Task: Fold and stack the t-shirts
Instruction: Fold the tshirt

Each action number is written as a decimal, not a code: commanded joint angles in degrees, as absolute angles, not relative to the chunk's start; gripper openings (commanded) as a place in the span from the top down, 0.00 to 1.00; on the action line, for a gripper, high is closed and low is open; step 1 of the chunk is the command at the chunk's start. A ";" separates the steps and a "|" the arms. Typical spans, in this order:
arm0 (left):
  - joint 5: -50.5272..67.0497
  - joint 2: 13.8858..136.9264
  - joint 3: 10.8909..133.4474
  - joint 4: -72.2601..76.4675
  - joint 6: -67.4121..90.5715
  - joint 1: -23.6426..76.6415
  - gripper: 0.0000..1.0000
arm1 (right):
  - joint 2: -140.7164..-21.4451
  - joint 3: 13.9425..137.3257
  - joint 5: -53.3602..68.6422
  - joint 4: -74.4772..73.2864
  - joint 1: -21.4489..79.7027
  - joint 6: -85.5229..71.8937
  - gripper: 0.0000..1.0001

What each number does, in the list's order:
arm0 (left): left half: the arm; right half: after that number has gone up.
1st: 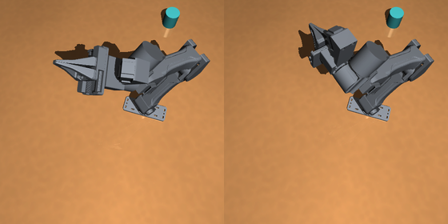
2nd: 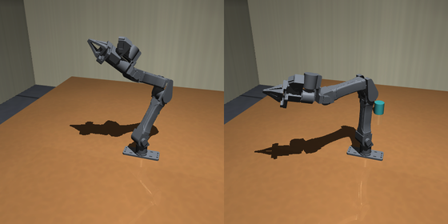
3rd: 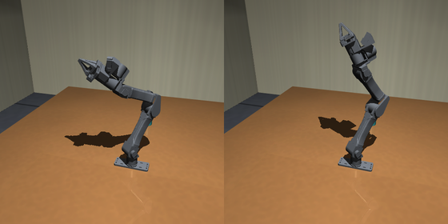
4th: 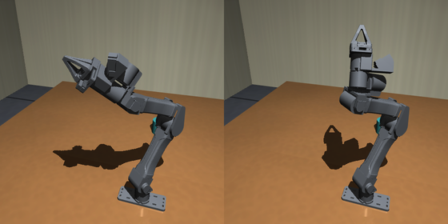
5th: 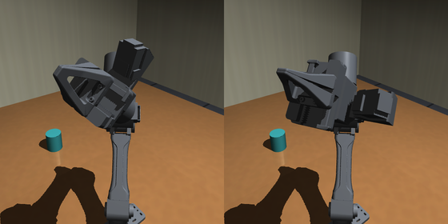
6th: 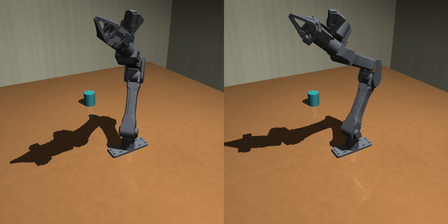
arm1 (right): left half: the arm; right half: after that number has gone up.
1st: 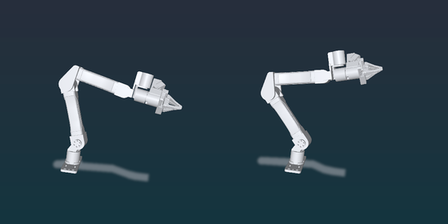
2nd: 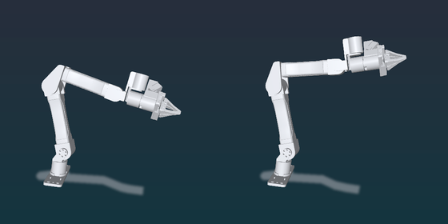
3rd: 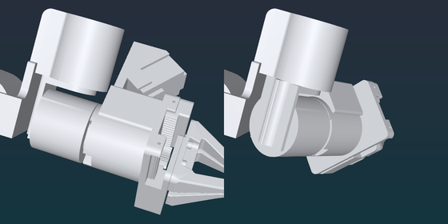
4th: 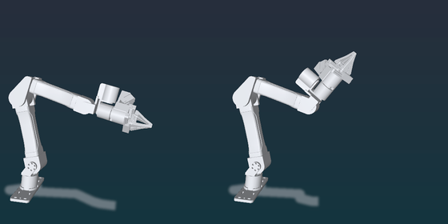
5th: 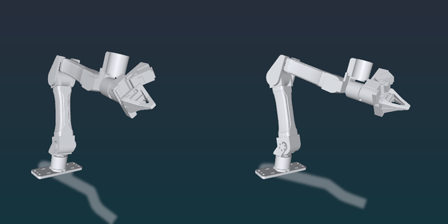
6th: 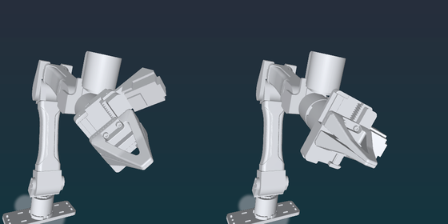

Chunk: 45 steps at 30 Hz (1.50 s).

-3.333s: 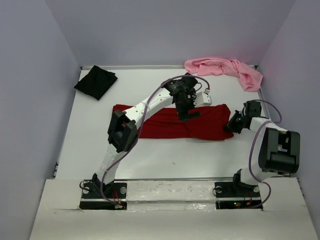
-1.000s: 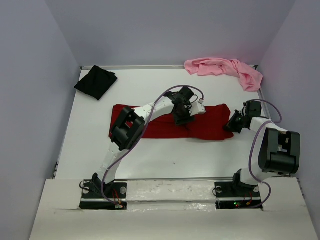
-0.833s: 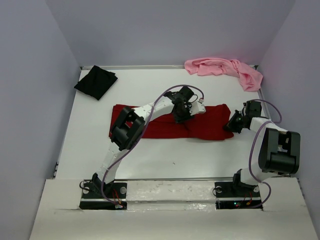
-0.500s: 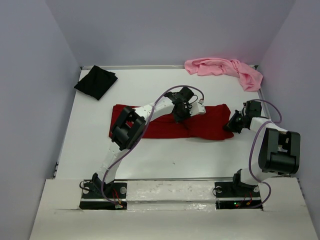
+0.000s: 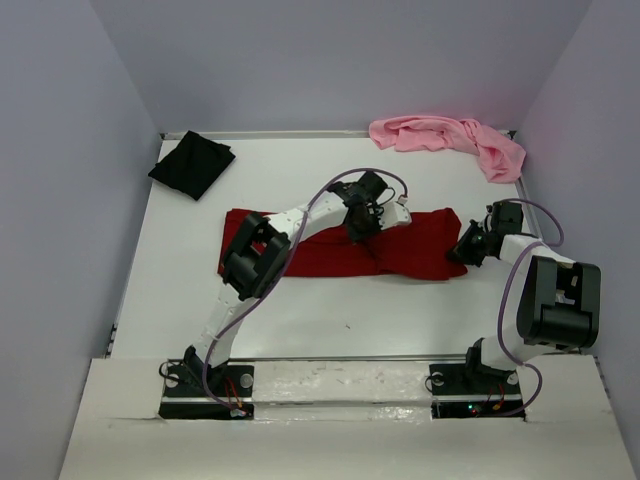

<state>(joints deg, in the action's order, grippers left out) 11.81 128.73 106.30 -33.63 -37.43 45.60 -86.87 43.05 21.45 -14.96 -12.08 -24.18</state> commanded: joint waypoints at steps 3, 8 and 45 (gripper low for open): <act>10.90 127.09 110.48 -34.19 -37.09 44.65 1.00 | -85.61 43.68 21.45 -13.97 -12.04 -23.55 1.00; 10.11 127.70 112.58 -34.72 -37.09 44.12 1.00 | -85.61 43.77 21.36 -14.06 -12.04 -23.47 1.00; 7.47 136.41 120.85 -35.07 -39.38 42.98 1.00 | -85.60 43.68 21.27 -14.50 -12.04 -23.12 1.00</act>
